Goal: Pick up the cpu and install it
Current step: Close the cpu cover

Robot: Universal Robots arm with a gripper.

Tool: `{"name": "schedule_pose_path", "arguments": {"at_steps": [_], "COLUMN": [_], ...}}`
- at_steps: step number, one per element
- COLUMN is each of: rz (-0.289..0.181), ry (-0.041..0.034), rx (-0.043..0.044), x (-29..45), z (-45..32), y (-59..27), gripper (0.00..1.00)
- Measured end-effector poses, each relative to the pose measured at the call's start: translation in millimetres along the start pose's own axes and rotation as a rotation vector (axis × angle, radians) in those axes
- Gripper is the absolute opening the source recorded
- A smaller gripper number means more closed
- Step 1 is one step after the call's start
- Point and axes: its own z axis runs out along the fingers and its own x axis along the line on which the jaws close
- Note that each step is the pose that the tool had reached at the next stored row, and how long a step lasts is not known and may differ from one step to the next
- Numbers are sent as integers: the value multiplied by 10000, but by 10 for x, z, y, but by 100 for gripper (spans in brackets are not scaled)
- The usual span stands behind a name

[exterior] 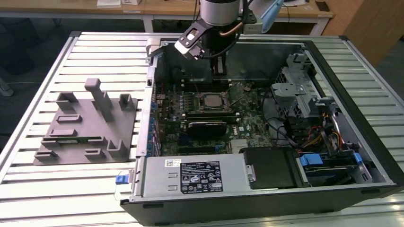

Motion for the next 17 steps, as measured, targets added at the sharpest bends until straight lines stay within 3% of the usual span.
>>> {"name": "schedule_pose_path", "arguments": {"at_steps": [9,17], "rz": [-1,-1], "ry": [-1,1], "rx": [2,26], "x": [0,1], "z": [-5,2], "y": [9,99], "gripper": [11,11]}}
